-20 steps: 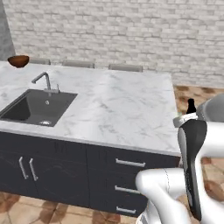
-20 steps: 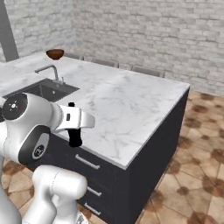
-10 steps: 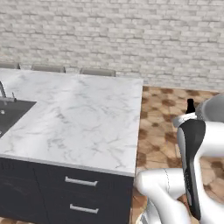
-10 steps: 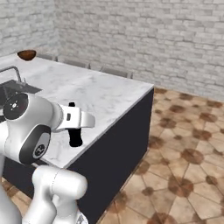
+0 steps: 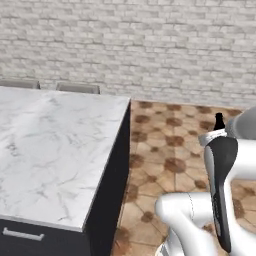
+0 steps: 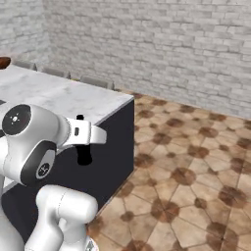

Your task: Open the fridge, grab two sodas, and place both sodas inside the bowl with ice on the dining counter.

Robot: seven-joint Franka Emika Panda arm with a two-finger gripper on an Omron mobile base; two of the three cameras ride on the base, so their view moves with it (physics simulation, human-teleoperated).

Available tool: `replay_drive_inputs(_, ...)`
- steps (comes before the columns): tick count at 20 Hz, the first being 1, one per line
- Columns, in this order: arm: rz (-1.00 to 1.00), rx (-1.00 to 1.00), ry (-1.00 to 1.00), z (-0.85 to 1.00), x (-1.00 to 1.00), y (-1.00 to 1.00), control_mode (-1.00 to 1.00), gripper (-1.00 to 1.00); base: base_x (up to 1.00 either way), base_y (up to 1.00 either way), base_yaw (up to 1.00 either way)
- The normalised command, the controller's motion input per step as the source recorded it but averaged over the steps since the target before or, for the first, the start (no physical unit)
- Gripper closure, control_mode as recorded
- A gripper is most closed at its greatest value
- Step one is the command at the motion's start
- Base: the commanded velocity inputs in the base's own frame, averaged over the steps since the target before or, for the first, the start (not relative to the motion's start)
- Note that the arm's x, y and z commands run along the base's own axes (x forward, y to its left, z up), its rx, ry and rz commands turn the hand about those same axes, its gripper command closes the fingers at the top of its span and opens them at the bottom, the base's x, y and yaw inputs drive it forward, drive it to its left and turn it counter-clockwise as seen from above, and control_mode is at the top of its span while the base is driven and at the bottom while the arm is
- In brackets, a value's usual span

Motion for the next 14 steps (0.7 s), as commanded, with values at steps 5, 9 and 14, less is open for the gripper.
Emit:
replay_drive_inputs(5,0.00,0.00,0.00,0.00,0.00,0.00,1.00,1.00,0.97,-1.00,0.00)
replay_drive_inputs(9,0.00,0.00,0.00,0.00,0.00,0.00,1.00,1.00,1.00,-0.97,0.00)
replay_drive_inputs(14,0.00,0.00,0.00,0.00,0.00,0.00,1.00,1.00,1.00,-0.72,0.02)
